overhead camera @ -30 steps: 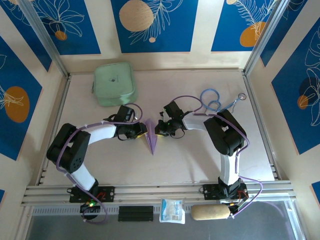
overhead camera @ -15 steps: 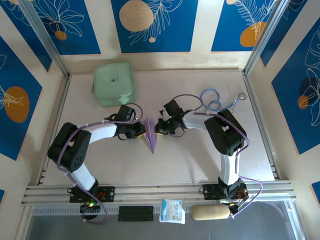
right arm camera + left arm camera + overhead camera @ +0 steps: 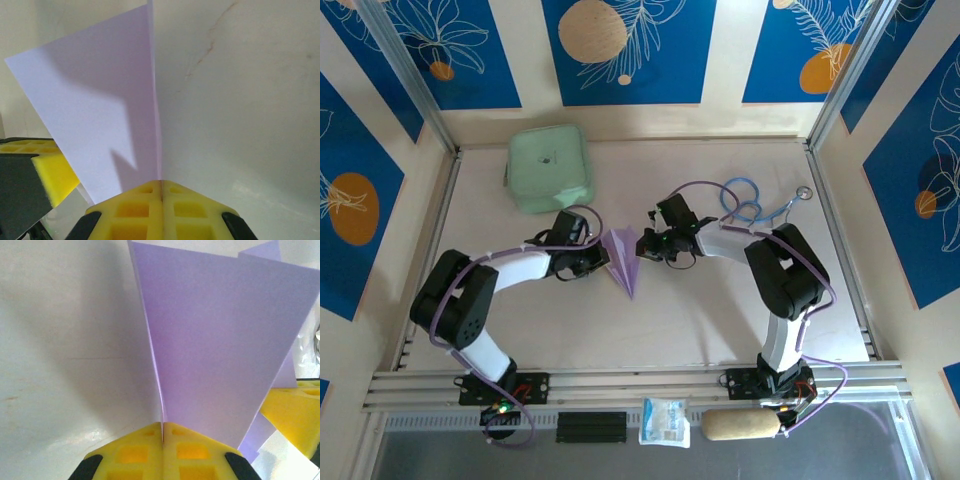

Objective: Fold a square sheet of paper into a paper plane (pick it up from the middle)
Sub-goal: Turn over a paper plane at the top-center of the table.

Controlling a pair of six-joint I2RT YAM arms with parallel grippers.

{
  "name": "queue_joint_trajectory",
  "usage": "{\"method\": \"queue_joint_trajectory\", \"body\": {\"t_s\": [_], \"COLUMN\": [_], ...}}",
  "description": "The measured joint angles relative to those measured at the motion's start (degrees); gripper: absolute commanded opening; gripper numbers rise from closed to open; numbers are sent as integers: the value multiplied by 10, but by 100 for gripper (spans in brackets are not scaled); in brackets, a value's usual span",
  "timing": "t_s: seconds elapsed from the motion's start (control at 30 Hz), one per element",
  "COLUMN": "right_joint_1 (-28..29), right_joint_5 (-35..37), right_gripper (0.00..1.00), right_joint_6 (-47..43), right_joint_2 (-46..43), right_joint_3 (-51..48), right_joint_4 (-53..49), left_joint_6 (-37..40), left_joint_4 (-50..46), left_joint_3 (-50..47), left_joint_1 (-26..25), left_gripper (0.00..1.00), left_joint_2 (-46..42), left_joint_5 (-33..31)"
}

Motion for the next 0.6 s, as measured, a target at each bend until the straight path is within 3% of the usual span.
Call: {"method": "queue_joint_trajectory", "body": {"t_s": [0.37, 0.6], "right_joint_1": [-3, -4], "right_joint_5": [14, 12], "right_gripper": [2, 2], "right_joint_6": [31, 38], "right_joint_2": [7, 15], "right_joint_3": [-30, -30], "right_joint_4": [9, 9], "left_joint_6": [-19, -28], "left_joint_4": [11, 11], "left_joint_3": [-23, -24], "left_joint_1": [4, 5], "left_gripper": [0, 15], "left_joint_2": [0, 5], "left_joint_5": [-20, -23]}}
